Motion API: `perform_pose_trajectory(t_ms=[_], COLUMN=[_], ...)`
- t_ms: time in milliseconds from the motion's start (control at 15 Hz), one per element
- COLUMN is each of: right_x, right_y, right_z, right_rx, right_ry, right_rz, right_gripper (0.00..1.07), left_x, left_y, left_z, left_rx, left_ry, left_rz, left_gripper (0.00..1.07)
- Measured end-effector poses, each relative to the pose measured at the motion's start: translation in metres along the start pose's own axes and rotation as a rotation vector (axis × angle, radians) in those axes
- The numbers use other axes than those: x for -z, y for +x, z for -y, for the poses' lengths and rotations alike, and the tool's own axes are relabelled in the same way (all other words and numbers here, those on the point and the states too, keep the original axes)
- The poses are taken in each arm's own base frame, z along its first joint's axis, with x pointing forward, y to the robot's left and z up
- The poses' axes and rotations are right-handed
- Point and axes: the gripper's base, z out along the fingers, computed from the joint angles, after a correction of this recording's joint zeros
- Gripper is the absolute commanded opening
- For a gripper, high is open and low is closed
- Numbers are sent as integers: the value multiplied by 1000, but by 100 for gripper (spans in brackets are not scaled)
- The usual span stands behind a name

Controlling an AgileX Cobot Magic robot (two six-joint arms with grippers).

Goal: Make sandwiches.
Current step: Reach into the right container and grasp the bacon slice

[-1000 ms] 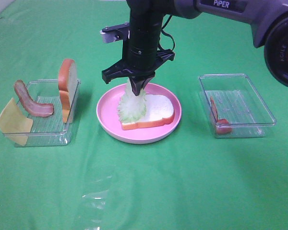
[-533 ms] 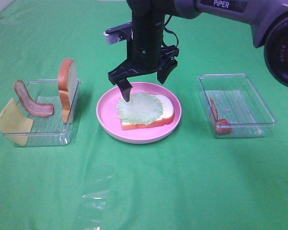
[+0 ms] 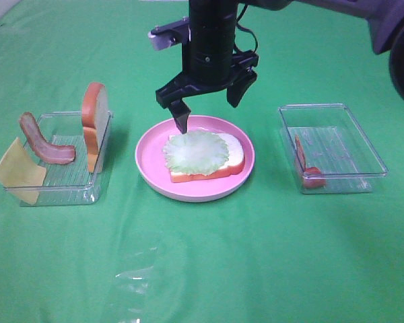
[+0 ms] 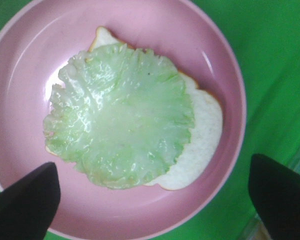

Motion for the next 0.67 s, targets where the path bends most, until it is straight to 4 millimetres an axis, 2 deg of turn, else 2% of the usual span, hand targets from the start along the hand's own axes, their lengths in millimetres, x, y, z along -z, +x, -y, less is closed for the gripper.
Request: perform_pose_trajectory(t_ms=[200, 467, 533, 667], right_x=[29, 66, 81, 95], right_y=[3, 23, 39, 66], right_z=[25, 120, 152, 181], right_rx=[-43, -232, -310, -409], right_ry=[17, 60, 65, 30], right_rz=[58, 126, 146, 145], right_gripper=[99, 99, 99, 98], left_x=[0, 0, 0, 0], left_y=[0, 0, 0, 0], left_z=[0, 0, 0, 0], left_rx=[0, 0, 0, 0], left_ry=[0, 0, 0, 0], left_rz=[0, 0, 0, 0], left_gripper=[93, 93, 93, 93])
